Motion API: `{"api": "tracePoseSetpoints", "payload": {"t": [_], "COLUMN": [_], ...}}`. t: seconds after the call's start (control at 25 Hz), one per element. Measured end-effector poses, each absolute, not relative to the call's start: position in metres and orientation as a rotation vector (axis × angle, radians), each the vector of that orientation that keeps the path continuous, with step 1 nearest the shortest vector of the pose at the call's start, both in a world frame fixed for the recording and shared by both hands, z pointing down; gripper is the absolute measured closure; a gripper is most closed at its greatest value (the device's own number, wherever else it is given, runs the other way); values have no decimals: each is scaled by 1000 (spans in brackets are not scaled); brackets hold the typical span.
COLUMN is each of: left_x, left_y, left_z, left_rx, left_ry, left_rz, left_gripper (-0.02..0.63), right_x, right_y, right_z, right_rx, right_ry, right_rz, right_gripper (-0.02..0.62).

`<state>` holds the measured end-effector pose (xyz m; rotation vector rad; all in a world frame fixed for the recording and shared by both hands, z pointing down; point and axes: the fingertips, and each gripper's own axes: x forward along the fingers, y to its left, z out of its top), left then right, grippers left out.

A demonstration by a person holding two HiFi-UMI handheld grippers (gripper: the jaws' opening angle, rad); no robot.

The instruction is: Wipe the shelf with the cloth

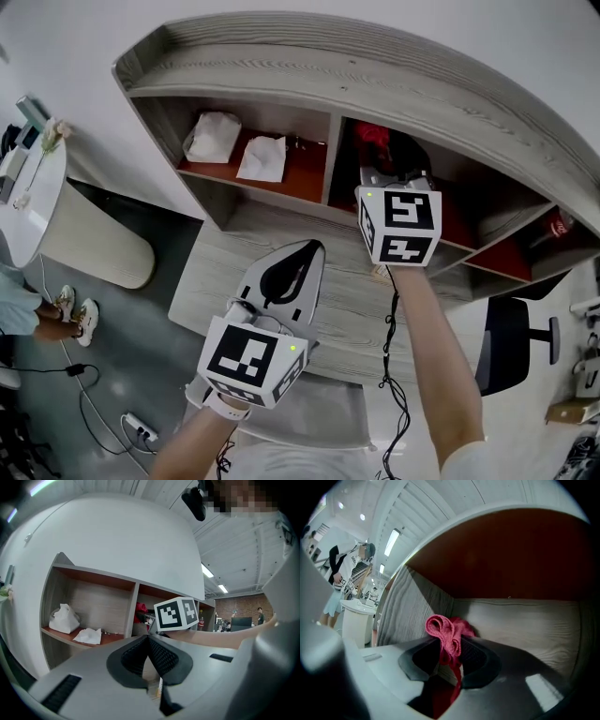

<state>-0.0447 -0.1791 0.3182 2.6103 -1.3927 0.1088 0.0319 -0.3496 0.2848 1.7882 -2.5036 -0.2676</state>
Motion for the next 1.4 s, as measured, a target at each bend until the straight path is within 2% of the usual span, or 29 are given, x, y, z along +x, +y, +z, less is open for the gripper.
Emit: {"api": "tracePoseSetpoints", "payload": {"t": [0.48, 1.4], "left_x": [-32, -1], "left_y": [-172, -167], "left_z": [327, 333], "left_rx": [2613, 2614], "left_ry": [-1358, -1303], "left_rz": [137, 152], "left_gripper": [600, 600], "right_x": [52, 202], "right_y": [-363, -327], "right_z": [288, 288], "right_rx": [1858, 2295], "right_ry": [-2473, -2210], "right_rz": [-185, -110], "right_gripper": [472, 472]}}
